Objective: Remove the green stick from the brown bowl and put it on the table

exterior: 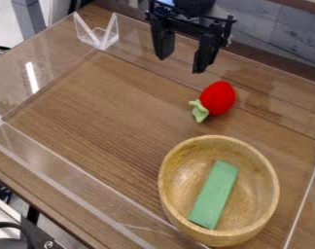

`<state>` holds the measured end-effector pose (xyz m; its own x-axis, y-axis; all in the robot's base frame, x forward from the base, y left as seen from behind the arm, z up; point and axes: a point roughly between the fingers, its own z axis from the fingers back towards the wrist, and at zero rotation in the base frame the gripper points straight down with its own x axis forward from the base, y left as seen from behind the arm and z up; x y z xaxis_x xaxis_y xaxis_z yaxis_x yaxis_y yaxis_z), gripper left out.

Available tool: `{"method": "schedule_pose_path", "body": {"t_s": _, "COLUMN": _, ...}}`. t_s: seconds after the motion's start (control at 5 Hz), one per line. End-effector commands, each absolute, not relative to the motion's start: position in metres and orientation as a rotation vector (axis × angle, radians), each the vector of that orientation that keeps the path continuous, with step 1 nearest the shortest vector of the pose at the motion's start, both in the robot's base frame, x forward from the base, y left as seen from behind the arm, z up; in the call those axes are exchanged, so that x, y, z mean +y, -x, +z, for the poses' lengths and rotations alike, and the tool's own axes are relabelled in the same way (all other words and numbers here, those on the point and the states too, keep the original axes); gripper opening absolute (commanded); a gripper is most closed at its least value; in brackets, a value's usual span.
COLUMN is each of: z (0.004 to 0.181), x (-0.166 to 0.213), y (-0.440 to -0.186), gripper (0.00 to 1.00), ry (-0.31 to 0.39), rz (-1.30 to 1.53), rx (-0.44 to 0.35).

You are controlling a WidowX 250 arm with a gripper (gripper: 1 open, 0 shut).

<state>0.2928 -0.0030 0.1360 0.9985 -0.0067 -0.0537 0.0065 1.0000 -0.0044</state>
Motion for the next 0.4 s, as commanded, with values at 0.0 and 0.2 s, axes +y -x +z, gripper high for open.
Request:
{"method": "schedule_pose_path", "body": {"t_s": 0.0, "z": 0.121, "x": 0.003, "y": -0.282, "gripper": 1.00, "ry": 0.011, "rz": 0.009, "rx": 0.088}}
{"method": "schedule_pose_path", "body": {"t_s": 0.2, "z": 0.101, "x": -0.016, "y": -0.266, "gripper": 1.00, "ry": 0.033, "rz": 0.056, "rx": 0.110}}
